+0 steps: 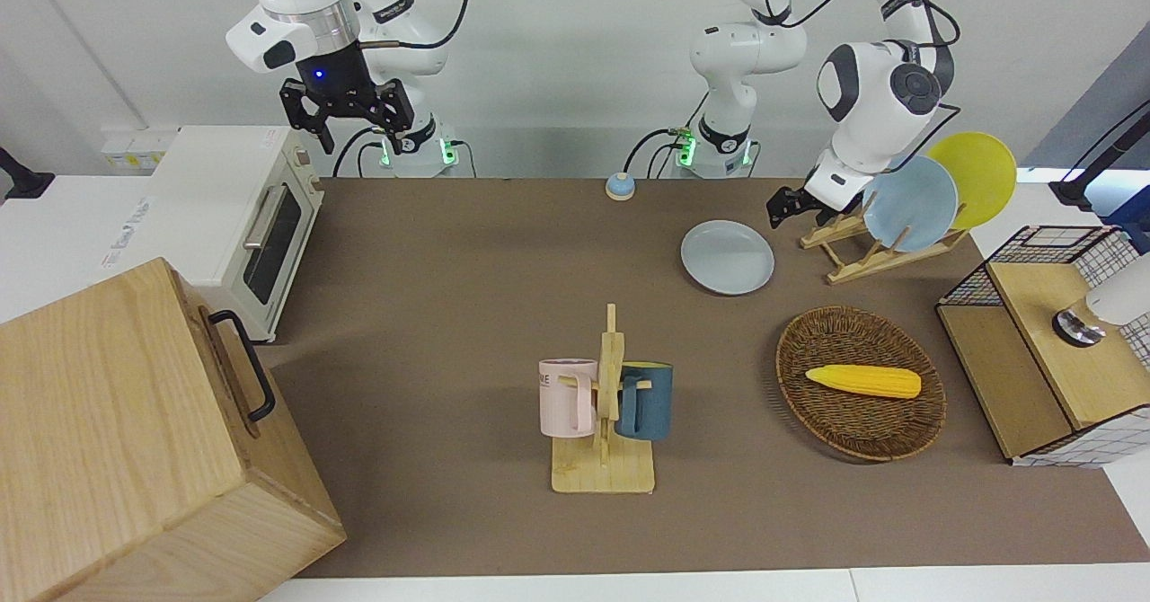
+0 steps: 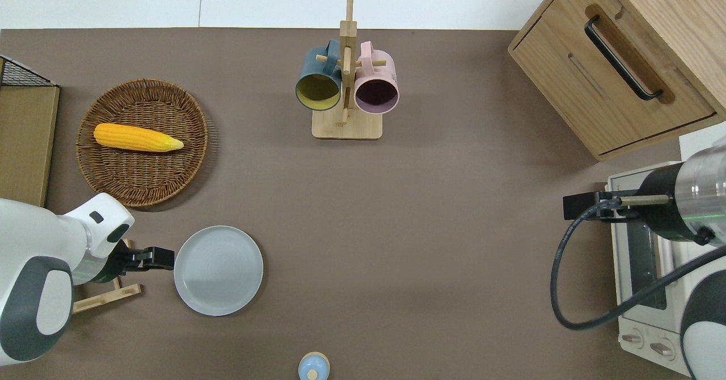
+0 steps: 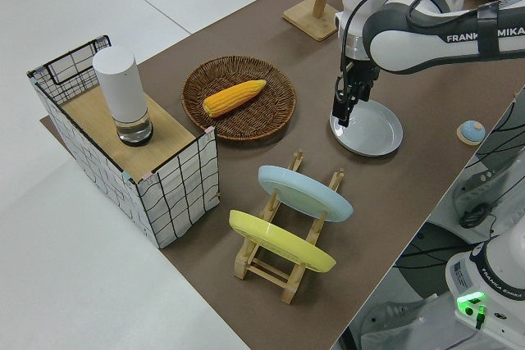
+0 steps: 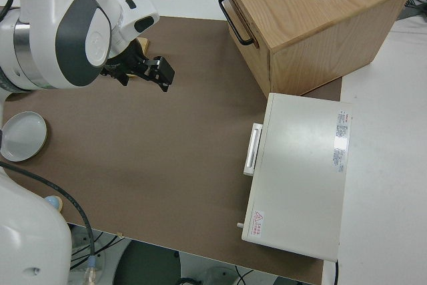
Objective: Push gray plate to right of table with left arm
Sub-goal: 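Press the left gripper against the gray plate's rim and start pushing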
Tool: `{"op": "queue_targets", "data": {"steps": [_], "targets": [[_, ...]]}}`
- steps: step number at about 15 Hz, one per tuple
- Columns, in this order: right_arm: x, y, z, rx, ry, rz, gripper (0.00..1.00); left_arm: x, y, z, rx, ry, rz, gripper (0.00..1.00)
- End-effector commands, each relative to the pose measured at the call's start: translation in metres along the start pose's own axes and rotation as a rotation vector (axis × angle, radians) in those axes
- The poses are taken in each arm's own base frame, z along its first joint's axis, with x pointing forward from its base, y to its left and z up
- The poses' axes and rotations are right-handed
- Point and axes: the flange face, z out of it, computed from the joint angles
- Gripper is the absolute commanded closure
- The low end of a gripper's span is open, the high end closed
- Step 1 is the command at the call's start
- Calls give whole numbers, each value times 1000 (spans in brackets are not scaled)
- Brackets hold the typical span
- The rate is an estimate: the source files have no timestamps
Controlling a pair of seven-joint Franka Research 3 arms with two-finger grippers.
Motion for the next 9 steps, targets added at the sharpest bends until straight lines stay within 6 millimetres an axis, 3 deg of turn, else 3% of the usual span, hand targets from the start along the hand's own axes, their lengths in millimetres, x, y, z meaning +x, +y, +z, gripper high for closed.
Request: {"op": "queue_targets", "data": {"steps": [1, 5, 9], "targets": [[-8, 1, 0, 9, -4, 21, 5, -19, -8, 32, -23, 38, -28, 34], [-8, 1, 0, 9, -4, 21, 5, -31, -12, 76, -70, 59, -79, 38], [-8, 1, 0, 9, -5, 20, 5, -33, -13, 85, -75, 58, -97, 38]]}}
